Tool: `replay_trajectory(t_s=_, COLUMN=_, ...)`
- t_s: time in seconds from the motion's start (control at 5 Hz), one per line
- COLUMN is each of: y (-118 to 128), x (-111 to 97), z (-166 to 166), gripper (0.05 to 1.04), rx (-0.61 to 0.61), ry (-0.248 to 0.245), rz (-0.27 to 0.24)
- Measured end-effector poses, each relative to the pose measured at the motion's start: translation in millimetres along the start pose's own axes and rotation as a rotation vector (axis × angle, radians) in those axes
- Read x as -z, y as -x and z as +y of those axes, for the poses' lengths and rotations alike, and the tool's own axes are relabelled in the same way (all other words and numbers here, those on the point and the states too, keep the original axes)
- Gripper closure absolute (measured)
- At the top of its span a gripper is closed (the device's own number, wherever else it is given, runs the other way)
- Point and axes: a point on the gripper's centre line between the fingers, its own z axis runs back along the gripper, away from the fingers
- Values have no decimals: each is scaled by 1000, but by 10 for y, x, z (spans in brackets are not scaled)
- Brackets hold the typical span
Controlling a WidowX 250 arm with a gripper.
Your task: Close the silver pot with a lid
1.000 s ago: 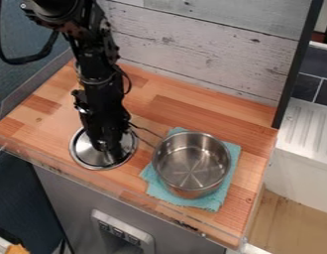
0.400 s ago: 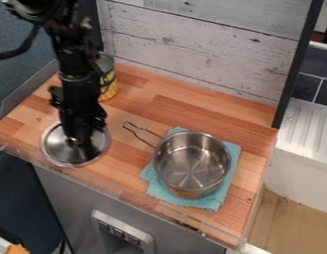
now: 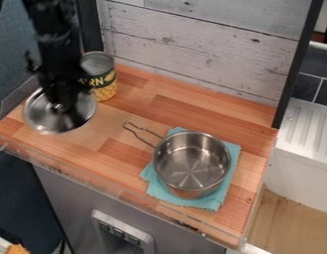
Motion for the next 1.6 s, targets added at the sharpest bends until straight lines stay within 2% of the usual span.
replay_trajectory(t_s=0.2, y=-115, x=-220, z=-373, gripper=802, rx=64, ry=27, rz=-38)
replay_trajectory(t_s=0.4, y=-126, x=-386, z=-820, gripper=802, rx=164, ry=40, rz=-61)
replay_trajectory(t_s=0.6, y=-123, x=-447, z=-1181, gripper=802, rx=250, ry=36, rz=-84)
replay_trajectory(t_s=0.8, y=-85, x=-439, z=-1522, gripper=802, rx=348, ry=33, rz=-96)
replay_trajectory(t_s=1.2, y=-52, x=-181, z=-1756, gripper=802, rx=424, ry=38, rz=-44)
replay_trajectory(t_s=1.6, y=-64, x=43, z=-1879, gripper=802, rx=476, ry=97, rz=-5)
